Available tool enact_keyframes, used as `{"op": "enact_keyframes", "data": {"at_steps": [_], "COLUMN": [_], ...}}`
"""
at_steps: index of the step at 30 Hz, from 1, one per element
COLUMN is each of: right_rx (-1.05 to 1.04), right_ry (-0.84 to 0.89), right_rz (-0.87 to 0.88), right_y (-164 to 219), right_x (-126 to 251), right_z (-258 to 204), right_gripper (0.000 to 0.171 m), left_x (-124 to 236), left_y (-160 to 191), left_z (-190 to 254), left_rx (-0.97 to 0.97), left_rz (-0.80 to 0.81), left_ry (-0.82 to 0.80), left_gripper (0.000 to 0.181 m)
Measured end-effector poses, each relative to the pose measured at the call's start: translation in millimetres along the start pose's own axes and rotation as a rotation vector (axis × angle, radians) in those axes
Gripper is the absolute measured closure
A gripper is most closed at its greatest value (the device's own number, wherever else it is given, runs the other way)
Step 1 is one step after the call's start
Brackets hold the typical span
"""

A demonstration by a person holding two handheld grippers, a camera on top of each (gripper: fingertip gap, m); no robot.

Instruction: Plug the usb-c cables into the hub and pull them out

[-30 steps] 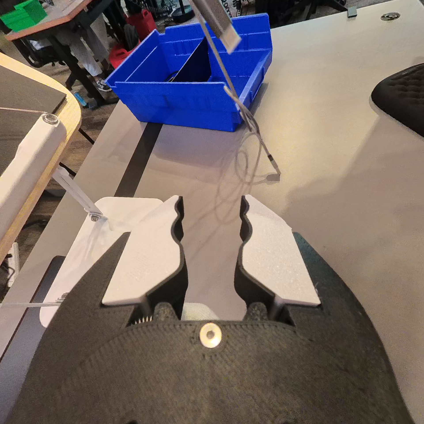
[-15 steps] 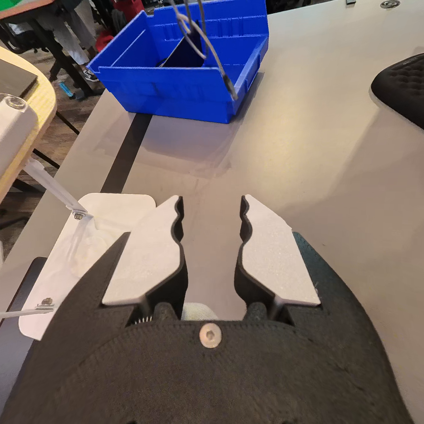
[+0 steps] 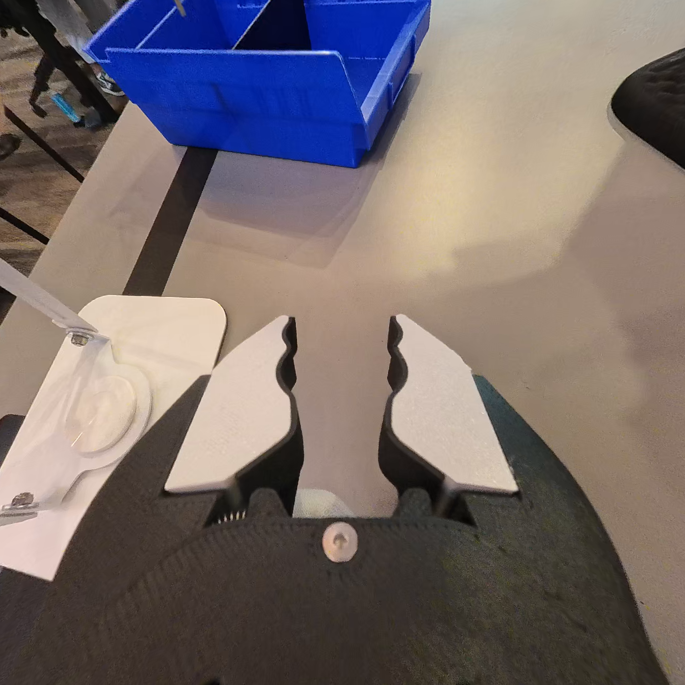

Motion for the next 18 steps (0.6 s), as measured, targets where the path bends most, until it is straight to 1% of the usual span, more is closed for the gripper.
{"op": "enact_keyframes", "data": {"at_steps": [4, 11, 18], "right_rx": [0.005, 0.028, -0.012], "right_ry": [-0.024, -0.11, -0.203], "right_rz": [-0.04, -0.142, -0.216], "right_y": [21, 73, 122], "right_x": [-11, -31, -46], "right_z": [-23, -83, -131], "right_gripper": [0.149, 0.149, 0.149], "left_x": [-4, -10, -14], "left_y": [3, 5, 10], "left_z": [0, 2, 1], "left_rx": [0.005, 0.006, 0.011], "left_rz": [-0.013, -0.032, -0.054], "left_ry": [0.008, 0.02, 0.021], "left_gripper": [0.134, 0.134, 0.134]}}
Point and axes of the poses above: each gripper's, where its closed fingertips meet, x back along the fingers, y out of its underside, z = x × y across the jaws, the point moved 10 cm from there along x, back along the fingers, and after that the axes turned 1 degree about z, right-handed, at the moved point
